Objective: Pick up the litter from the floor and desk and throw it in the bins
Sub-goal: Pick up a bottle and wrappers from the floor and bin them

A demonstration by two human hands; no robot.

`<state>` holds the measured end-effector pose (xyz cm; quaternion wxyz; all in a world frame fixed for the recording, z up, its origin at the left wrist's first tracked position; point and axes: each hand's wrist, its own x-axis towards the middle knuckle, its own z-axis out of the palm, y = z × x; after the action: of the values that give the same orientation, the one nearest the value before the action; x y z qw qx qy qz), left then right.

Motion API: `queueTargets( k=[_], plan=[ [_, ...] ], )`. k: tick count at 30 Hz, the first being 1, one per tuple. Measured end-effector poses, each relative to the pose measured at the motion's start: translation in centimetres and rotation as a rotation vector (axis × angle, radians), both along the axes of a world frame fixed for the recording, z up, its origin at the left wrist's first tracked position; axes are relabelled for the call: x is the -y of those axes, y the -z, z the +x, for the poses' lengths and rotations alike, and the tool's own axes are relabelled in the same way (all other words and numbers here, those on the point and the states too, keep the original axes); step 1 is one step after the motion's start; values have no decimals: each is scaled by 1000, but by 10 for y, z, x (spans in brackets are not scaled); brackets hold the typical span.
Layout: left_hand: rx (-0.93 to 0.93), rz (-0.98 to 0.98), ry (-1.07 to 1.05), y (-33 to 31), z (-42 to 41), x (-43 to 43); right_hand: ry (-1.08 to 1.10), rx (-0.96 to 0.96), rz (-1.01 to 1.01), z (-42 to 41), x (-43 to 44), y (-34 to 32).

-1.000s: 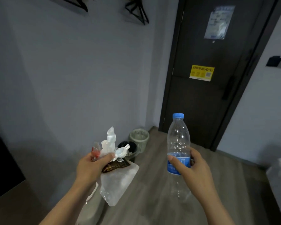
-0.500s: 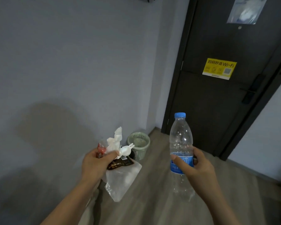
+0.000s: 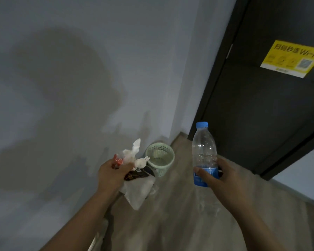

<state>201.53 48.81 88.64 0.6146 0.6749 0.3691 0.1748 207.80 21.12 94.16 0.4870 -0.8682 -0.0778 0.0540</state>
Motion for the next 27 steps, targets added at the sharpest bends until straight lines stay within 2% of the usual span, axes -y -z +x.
queueTargets(
  k=[7,11,15,21,27],
  plan=[
    [-150,86,-53,49,109,-26,-81,-85,-14,138,-32,52],
    [-297,157,-89,91,169,-28,-169,-155,-62,232,-44,93],
    [-427,145,-176,141,216,-30,-216,-260,-127,308,-58,137],
    [-556,94,-327,233,282,-40,-235,-394,-179,380,-87,225],
    [-671,65,-321,343,325,-62,-260,-508,-254,421,-112,335]
  ],
)
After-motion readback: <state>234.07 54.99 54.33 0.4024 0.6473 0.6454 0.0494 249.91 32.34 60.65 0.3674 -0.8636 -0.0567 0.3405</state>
